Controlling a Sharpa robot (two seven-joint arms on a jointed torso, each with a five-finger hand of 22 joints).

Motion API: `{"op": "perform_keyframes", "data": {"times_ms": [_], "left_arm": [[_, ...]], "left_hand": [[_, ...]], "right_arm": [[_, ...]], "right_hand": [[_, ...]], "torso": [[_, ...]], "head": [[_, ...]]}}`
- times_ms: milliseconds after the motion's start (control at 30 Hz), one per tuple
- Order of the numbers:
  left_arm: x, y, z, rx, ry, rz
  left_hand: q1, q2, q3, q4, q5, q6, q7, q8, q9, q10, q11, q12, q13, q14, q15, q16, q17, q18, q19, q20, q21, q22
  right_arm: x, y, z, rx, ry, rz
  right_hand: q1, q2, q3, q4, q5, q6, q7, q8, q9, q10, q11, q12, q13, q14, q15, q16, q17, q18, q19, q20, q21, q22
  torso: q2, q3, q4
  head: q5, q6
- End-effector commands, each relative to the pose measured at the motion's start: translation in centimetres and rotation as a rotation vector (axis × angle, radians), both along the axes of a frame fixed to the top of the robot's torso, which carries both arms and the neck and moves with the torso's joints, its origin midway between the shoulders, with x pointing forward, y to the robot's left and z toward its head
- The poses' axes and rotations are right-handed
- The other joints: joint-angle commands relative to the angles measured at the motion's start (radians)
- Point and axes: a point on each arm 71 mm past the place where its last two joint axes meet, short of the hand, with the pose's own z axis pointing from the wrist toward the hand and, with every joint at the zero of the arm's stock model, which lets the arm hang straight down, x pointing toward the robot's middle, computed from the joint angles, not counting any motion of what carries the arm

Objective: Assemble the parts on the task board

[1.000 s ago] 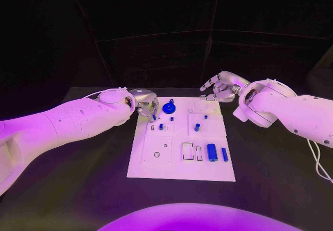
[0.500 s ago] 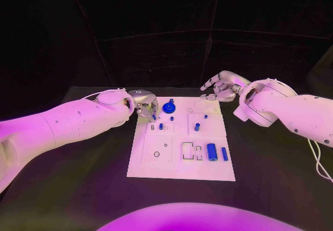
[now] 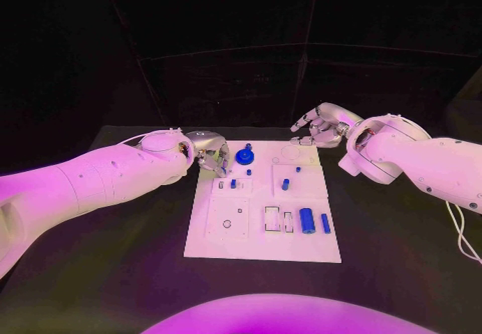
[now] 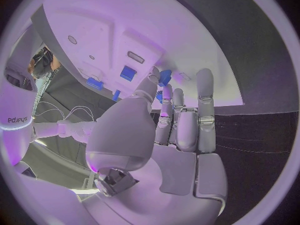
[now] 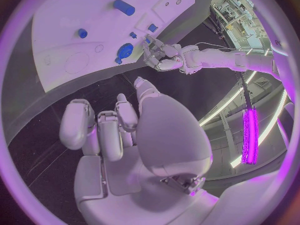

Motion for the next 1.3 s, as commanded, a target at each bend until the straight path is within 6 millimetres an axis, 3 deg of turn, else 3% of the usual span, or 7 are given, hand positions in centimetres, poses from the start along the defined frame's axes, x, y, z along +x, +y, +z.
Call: {"op": "perform_keyframes", "data": {"times_ms": [33,533,800,1300], "left_arm": [[0.02,-0.03,0.04,-0.01,0.01,0.001],[0.0,0.16,-0.07,0.002,0.029,0.007],[0.02,0.36,0.03,-0.001,0.021,0.012],[0.18,0.49,0.09,-0.002,0.009,0.026]], "left_hand": [[0.003,0.006,0.001,0.008,0.006,-0.007,0.001,-0.006,-0.002,-0.006,0.001,0.006,0.0,-0.006,-0.002,-0.001,0.0,0.005,-0.002,0.004,-0.004,0.002],[0.019,0.009,0.0,0.015,0.005,-0.006,0.005,-0.03,-0.019,-0.006,0.001,0.008,-0.004,-0.005,-0.002,0.0,0.0,0.005,0.0,0.004,-0.007,0.003],[0.067,0.038,0.029,0.0,0.006,0.016,0.003,-0.054,-0.042,-0.001,0.002,-0.002,-0.016,-0.001,-0.002,0.002,0.005,0.005,0.004,0.003,-0.01,0.007],[0.086,0.059,0.058,-0.018,0.007,0.031,0.007,-0.075,-0.062,0.011,0.003,-0.019,-0.032,0.006,-0.002,0.005,0.014,0.005,0.007,0.003,-0.01,0.013]], "right_arm": [[0.0,0.04,0.12,-0.003,-0.003,0.005],[-0.02,-0.01,0.1,-0.004,0.0,0.005],[-0.01,0.0,0.1,-0.004,-0.001,0.005],[-0.01,0.01,0.1,-0.004,-0.001,0.005]], "right_hand": [[-0.002,0.008,-0.005,-0.002,0.004,0.007,0.0,0.006,0.001,-0.002,-0.005,0.005,0.0,0.071,-0.006,-0.006,0.107,0.002,-0.006,-0.003,-0.006,-0.002],[-0.002,0.008,-0.005,-0.002,0.004,0.007,0.0,0.006,0.001,-0.002,-0.005,0.005,0.0,0.071,-0.006,-0.006,0.107,0.002,-0.006,-0.003,-0.006,-0.002],[-0.002,0.008,-0.005,-0.002,0.004,0.007,0.0,0.006,0.001,-0.002,-0.005,0.005,0.0,0.071,-0.006,-0.006,0.107,0.002,-0.006,-0.003,-0.006,-0.002],[-0.002,0.008,-0.005,-0.002,0.004,0.007,0.0,0.006,0.001,-0.002,-0.005,0.005,0.0,0.071,-0.006,-0.006,0.107,0.002,-0.006,-0.003,-0.006,-0.002]], "torso": [[0.0,-0.0003,-0.0007],[0.0,-0.0004,0.0001],[0.0,-0.0006,0.0001],[0.0,-0.0007,-0.0007]], "head": [[-0.001,0.0],[-0.003,-0.001],[-0.002,-0.001],[-0.001,-0.002]]}}
